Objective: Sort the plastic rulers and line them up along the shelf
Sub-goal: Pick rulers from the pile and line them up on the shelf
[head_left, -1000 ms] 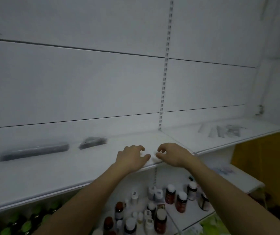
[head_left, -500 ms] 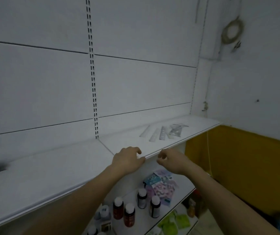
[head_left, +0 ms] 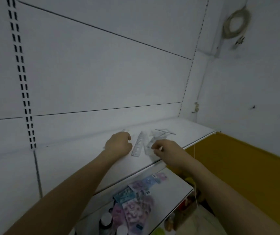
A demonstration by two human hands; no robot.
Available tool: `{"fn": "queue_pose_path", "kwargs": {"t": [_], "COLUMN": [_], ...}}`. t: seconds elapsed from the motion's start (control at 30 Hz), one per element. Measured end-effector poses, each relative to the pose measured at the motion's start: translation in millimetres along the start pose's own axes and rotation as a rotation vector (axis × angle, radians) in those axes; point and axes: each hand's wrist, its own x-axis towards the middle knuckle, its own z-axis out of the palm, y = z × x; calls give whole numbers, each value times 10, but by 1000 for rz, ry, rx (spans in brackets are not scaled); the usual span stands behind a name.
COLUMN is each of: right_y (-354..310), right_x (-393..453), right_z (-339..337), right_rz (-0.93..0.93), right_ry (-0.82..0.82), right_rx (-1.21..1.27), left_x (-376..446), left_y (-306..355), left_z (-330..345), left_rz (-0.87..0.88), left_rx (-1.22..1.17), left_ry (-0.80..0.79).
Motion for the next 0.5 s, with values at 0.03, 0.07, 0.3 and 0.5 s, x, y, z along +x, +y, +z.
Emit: {"fn": "queue_pose_path", "kwargs": {"t": [0.03, 0.07, 0.3, 0.5], "right_y": [90, 177, 596, 732], "right_x": [104, 218, 1084, 1683], "right_z": [-5, -10, -65, -90], "right_rz": [-8, -21, -212, -428], "right_ry": [-17, -47, -323, -492], "right_rx": [4, 1, -117, -192], "left_x": [114, 225, 681, 809], "left_y": [-13, -35, -248, -276], "left_z": [22, 34, 132, 70], "left_rz": [-26, -54, -224, -339], "left_rx": [6, 22, 271, 249], "left_ry": [-2, -4, -66, -86]}}
